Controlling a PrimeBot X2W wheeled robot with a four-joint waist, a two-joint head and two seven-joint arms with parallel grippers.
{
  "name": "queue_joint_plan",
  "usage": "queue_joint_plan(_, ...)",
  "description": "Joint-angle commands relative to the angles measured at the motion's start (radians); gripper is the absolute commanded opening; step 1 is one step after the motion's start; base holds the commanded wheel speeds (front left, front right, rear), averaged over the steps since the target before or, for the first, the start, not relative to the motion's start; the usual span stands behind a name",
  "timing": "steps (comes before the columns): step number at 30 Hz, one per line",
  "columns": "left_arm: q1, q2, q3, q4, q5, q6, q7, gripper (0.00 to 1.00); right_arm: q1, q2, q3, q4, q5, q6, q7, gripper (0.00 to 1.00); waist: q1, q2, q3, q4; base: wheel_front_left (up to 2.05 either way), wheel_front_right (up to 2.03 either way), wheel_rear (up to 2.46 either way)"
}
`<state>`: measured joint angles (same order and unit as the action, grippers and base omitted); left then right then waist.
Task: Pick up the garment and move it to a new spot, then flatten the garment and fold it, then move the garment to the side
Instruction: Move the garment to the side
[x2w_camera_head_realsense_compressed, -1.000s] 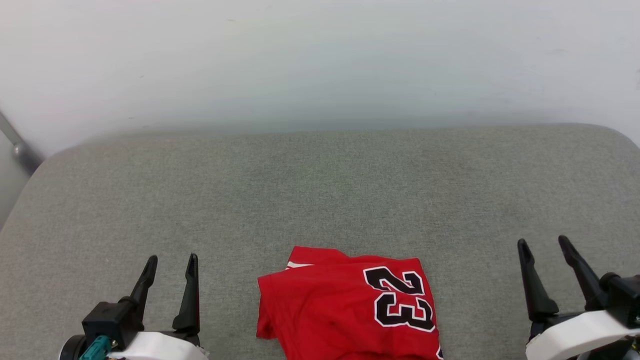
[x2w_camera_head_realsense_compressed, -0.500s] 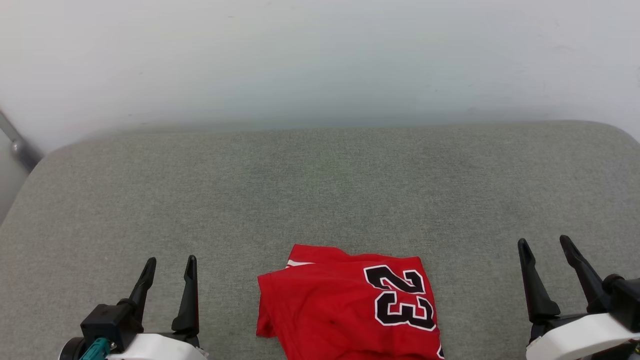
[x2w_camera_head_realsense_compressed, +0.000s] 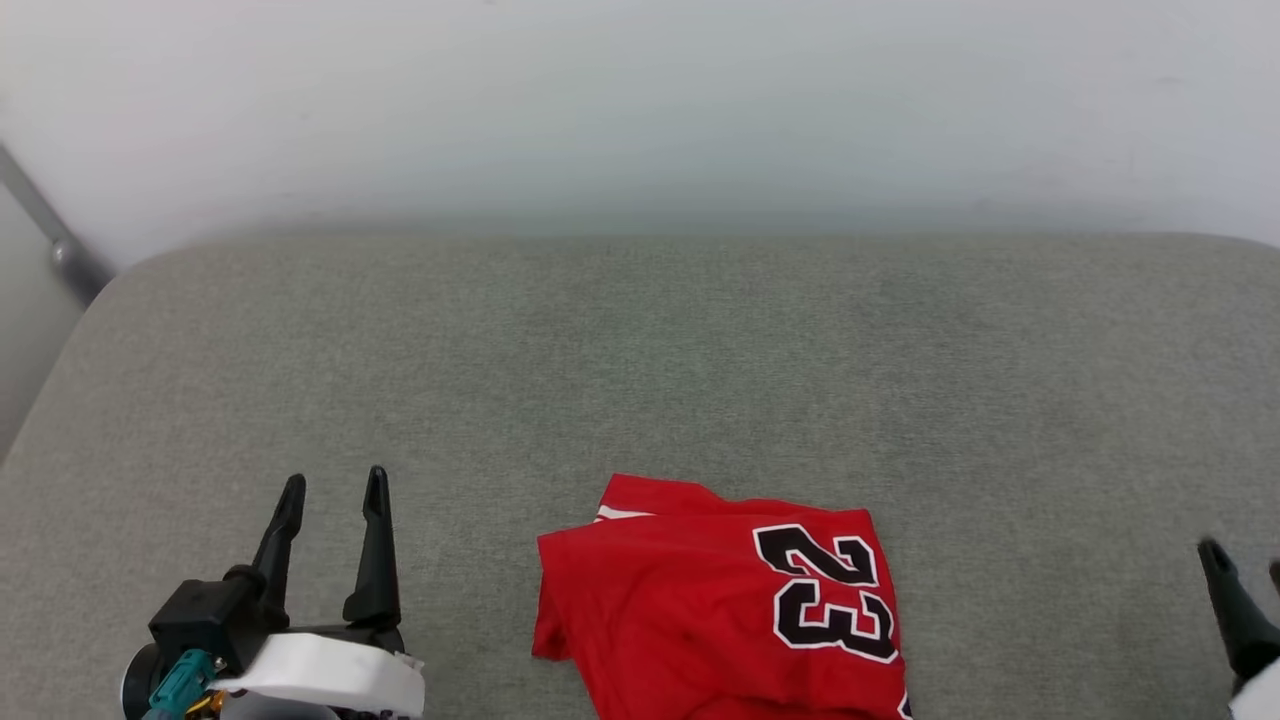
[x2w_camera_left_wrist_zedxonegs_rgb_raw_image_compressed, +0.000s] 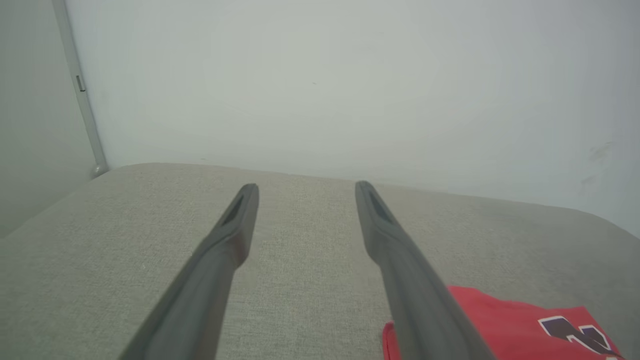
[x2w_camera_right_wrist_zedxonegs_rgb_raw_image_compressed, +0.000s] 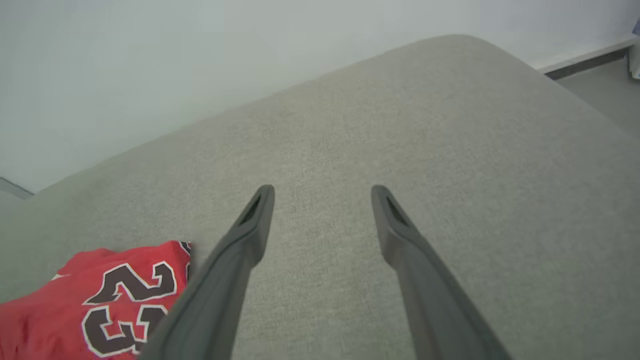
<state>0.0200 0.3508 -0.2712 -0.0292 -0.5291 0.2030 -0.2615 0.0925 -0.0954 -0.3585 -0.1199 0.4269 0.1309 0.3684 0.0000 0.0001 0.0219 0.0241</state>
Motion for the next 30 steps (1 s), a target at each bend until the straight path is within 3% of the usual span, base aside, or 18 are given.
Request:
queue_joint_plan(1,-0.014,-0.014,0.011,-0.003,0.010,-0.007,-0.005,1.00,-0.011,-0.018,-0.024,0.028,0.017,0.000,0.060,1.00,0.0000,-0.0001,0.008,0.016,0.00,0.00,0.00)
queue_joint_plan(5,-0.031,-0.050,0.036,0.005,0.032,-0.034,-0.005,1.00,-0.026,-0.032,-0.114,0.100,0.103,0.000,0.285,1.00,0.0000,-0.0001,0.023,0.057,0.00,0.00,0.00)
queue_joint_plan(10,-0.051,-0.093,0.065,0.015,0.064,-0.074,-0.005,1.00,-0.071,0.029,-0.197,0.159,0.236,0.000,0.595,1.00,0.0000,-0.0001,0.055,0.102,0.00,0.00,0.00)
queue_joint_plan(13,-0.066,-0.116,0.077,0.025,0.084,-0.097,-0.005,1.00,-0.107,0.043,-0.212,0.203,0.335,0.000,0.725,1.00,0.0000,-0.0001,0.077,0.122,0.00,0.00,0.00)
queue_joint_plan(16,-0.079,-0.133,0.082,0.041,0.101,-0.120,-0.005,1.00,-0.141,0.047,-0.183,0.318,0.483,0.000,0.757,1.00,0.0000,-0.0001,0.092,0.146,0.00,0.00,0.00)
queue_joint_plan(22,-0.094,-0.160,0.105,0.060,0.132,-0.157,-0.005,1.00,-0.212,0.046,-0.044,0.513,0.704,0.000,0.712,1.00,0.0000,-0.0001,0.106,0.166,0.00,0.00,0.00)
queue_joint_plan(26,-0.105,-0.167,0.110,0.072,0.148,-0.176,-0.005,1.00,-0.258,0.052,0.043,0.591,0.780,0.000,0.667,1.00,0.0000,-0.0001,0.116,0.170,0.00,0.00,0.00)
queue_joint_plan(27,-0.106,-0.171,0.112,0.075,0.152,-0.179,-0.005,1.00,-0.263,0.053,0.059,0.603,0.790,0.000,0.656,0.95,0.0000,-0.0001,0.115,0.172,0.00,0.00,0.00)
queue_joint_plan(30,-0.108,-0.180,0.121,0.079,0.163,-0.185,-0.005,1.00,-0.272,0.055,0.098,0.613,0.809,0.000,0.636,0.05,0.0000,-0.0001,0.116,0.169,0.00,0.00,0.00)
